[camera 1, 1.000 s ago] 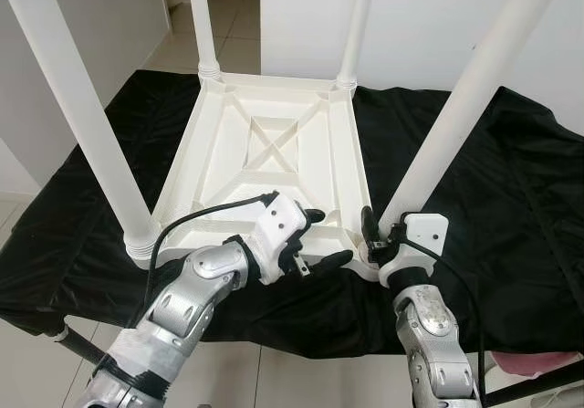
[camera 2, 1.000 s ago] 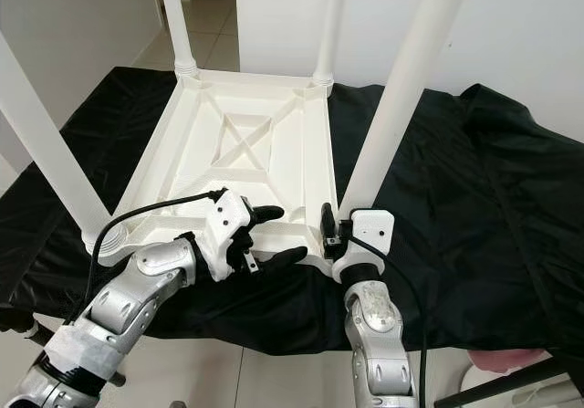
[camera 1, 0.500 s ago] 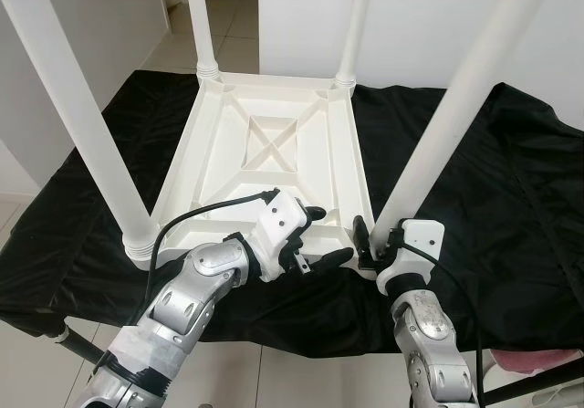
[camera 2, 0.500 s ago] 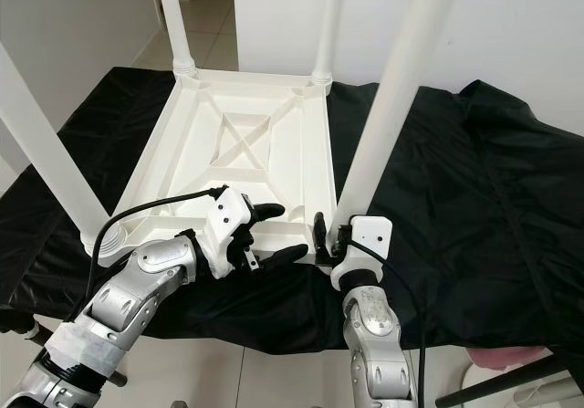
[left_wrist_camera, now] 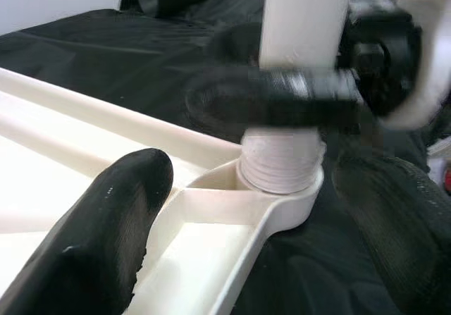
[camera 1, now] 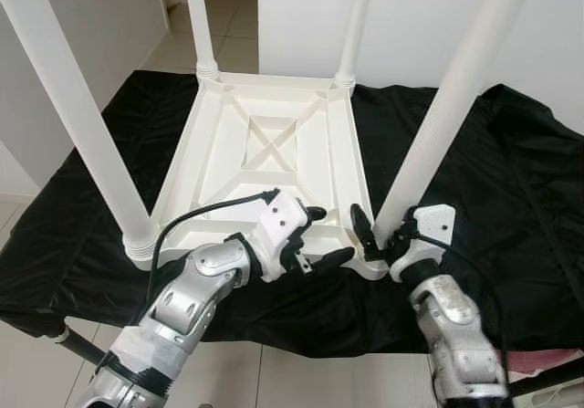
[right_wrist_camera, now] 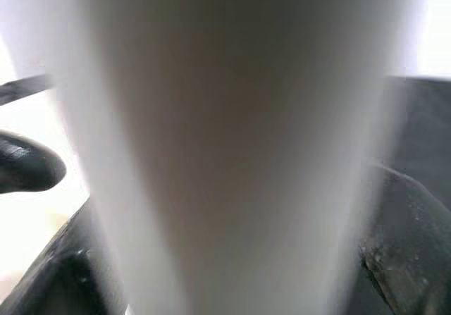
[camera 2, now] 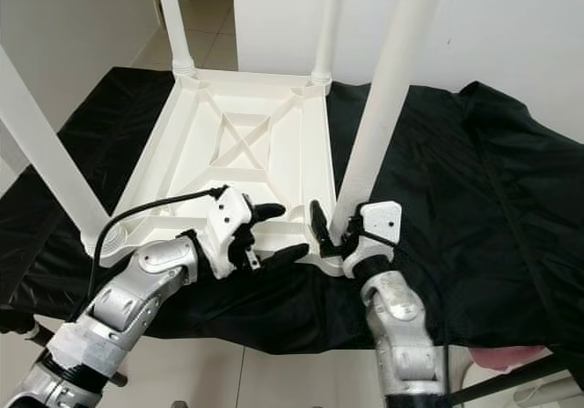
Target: Building children table
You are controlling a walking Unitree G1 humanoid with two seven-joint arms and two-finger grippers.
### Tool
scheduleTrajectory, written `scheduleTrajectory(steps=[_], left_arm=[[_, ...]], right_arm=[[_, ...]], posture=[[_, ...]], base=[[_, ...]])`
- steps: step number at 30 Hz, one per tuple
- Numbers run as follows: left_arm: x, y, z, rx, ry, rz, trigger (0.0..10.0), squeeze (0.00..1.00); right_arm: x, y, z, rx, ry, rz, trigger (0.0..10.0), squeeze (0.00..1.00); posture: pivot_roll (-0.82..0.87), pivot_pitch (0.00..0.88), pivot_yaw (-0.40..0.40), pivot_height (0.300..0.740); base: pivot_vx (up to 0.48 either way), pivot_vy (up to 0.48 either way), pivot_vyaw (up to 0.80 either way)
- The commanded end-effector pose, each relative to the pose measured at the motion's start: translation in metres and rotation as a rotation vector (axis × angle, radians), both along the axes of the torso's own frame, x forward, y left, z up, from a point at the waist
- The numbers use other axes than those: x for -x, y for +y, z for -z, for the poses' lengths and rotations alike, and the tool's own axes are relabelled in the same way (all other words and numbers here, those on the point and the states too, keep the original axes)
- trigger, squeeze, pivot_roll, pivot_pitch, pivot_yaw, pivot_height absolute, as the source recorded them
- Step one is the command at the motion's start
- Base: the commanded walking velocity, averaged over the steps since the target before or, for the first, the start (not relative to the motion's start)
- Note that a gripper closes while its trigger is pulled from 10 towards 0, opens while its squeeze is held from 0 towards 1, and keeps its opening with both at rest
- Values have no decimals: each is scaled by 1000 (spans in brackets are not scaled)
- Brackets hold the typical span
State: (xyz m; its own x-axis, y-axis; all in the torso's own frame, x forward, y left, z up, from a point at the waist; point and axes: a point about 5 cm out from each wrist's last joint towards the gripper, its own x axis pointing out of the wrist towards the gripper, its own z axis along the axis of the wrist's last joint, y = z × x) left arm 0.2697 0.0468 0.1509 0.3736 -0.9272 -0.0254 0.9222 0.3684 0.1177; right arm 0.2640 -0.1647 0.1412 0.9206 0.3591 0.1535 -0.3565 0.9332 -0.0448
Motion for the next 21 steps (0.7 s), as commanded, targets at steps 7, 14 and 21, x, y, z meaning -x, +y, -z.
scheduleTrajectory(steps=[7, 14, 21], left_arm=[[17, -16, 2, -17, 6, 149, 10000, 0], [20, -20, -2, -4, -4, 141, 10000, 0], [17, -16, 0, -9, 9, 114, 10000, 0]], right_arm=[[-2, -1, 10, 61, 67, -300, 8118, 0], [-6, -10, 11, 120, 96, -383, 0, 0], [-11, -18, 11, 119, 91, -401, 0, 0]], posture=[[-27, 0, -39, 740], [-15, 0, -47, 740], [-11, 0, -48, 740]], base=[[0, 0, 0], [0, 0, 0], [0, 0, 0]])
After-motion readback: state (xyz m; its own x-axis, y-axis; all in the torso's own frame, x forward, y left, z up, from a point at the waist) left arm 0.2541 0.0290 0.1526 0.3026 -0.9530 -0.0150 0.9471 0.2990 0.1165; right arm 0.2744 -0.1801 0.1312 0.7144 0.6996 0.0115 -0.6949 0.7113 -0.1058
